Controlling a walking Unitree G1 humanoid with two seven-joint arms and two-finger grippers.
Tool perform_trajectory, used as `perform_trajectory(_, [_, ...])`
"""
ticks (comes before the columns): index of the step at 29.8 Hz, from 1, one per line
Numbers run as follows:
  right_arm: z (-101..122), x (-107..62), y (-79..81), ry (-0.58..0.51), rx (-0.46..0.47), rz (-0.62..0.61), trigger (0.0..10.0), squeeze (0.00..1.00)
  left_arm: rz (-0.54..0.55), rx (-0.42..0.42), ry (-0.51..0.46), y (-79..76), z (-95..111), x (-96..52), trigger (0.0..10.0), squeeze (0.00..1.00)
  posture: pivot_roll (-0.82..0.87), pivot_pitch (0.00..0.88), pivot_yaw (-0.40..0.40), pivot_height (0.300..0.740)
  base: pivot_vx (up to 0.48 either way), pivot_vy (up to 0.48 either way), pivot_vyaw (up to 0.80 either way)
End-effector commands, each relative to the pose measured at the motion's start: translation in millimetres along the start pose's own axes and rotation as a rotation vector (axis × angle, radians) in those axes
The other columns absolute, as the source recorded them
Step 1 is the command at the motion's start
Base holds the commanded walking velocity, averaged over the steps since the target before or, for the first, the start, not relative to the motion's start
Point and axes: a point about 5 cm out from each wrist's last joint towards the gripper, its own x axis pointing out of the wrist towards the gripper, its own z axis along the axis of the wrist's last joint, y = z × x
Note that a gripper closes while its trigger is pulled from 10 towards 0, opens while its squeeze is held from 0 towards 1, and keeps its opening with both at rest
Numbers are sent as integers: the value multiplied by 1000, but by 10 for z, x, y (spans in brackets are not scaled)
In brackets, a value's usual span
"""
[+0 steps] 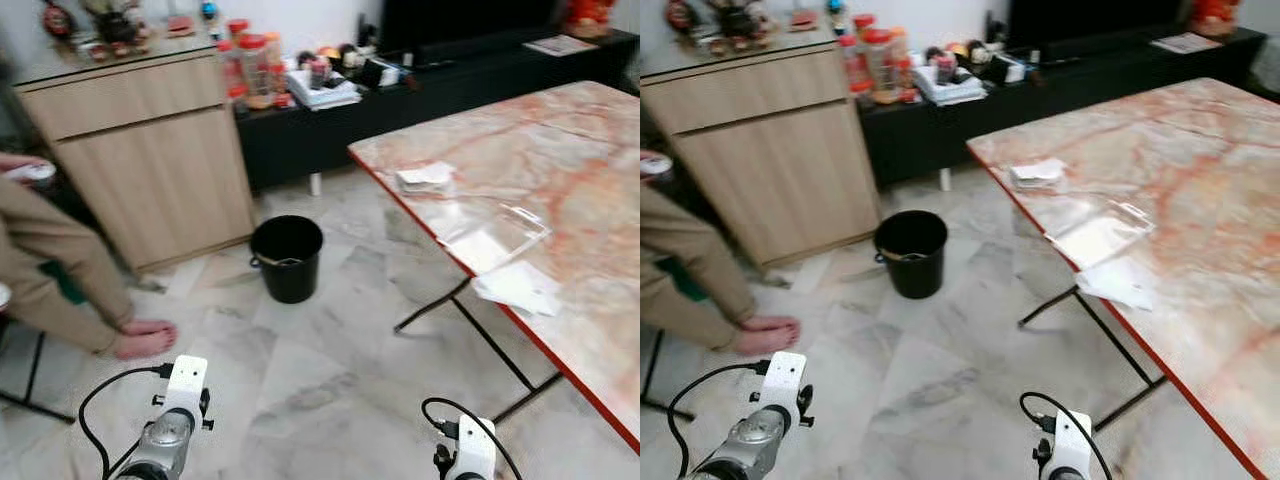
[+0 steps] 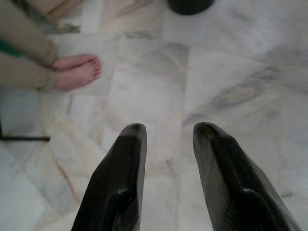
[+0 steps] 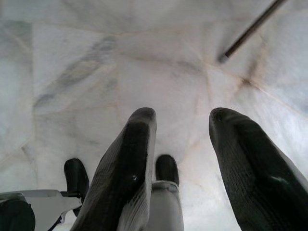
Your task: Picking trash to rubbish bin
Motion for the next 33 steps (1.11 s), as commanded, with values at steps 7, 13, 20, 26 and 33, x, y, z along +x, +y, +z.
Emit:
perform_trajectory(7, [-30,-5,49,16,-15,14,10000,0,34,-8,15,79,-29,-7,10000,0,174,0,42,740,0,0,-788])
perform_trajectory(13, [-50,-10,73,22,-20,18,10000,0,35,3,31,88,-78,-20,10000,0,175,0,48,740,0,0,-783])
perform_trajectory(20, [-67,-14,104,28,-17,26,10000,0,38,8,44,103,-117,-32,10000,0,177,0,51,740,0,0,-776])
perform_trajectory(26, [-63,-12,104,28,-16,26,10000,0,41,7,48,116,-130,-36,10000,0,177,0,51,740,0,0,-775])
perform_trajectory(33, [-50,-10,112,24,-10,30,10000,0,41,8,56,119,-157,-44,10000,0,177,0,51,740,0,0,-775])
